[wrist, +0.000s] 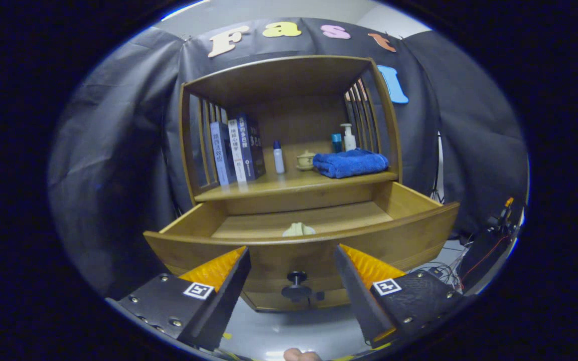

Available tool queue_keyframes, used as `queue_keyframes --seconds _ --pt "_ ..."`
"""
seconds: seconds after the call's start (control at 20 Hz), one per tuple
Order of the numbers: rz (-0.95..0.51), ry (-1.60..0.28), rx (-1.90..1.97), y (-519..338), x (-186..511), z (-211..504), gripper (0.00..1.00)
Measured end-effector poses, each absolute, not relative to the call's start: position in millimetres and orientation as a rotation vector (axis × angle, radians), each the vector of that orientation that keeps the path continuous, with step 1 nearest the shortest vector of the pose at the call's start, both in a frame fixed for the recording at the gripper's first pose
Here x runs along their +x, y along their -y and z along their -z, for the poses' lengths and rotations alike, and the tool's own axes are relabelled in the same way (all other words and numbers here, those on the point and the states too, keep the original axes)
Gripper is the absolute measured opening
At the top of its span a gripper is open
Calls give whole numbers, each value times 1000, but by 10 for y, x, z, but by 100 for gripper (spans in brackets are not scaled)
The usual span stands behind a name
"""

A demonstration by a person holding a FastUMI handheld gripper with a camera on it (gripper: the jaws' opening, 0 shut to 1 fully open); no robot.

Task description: Pull open the drawer, take out the items inside it, and place them on the countertop above the cabinet.

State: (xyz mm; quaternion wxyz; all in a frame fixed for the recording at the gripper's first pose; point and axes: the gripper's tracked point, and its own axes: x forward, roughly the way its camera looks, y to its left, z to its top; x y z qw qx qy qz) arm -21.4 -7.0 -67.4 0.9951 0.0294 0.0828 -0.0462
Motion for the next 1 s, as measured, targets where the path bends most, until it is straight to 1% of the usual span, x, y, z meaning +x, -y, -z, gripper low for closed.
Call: queue_keyframes --seconds 0.2,0.4,0.55,0.7,1.0 --pt "155 -195 19 266 -225 433 100" --pt "178 -204 -31 344 -166 160 99" --pt "203 -204 -51 404 39 23 99" --pt "189 -276 -70 385 301 105 99" --pt "149 -500 -148 396 773 465 99"
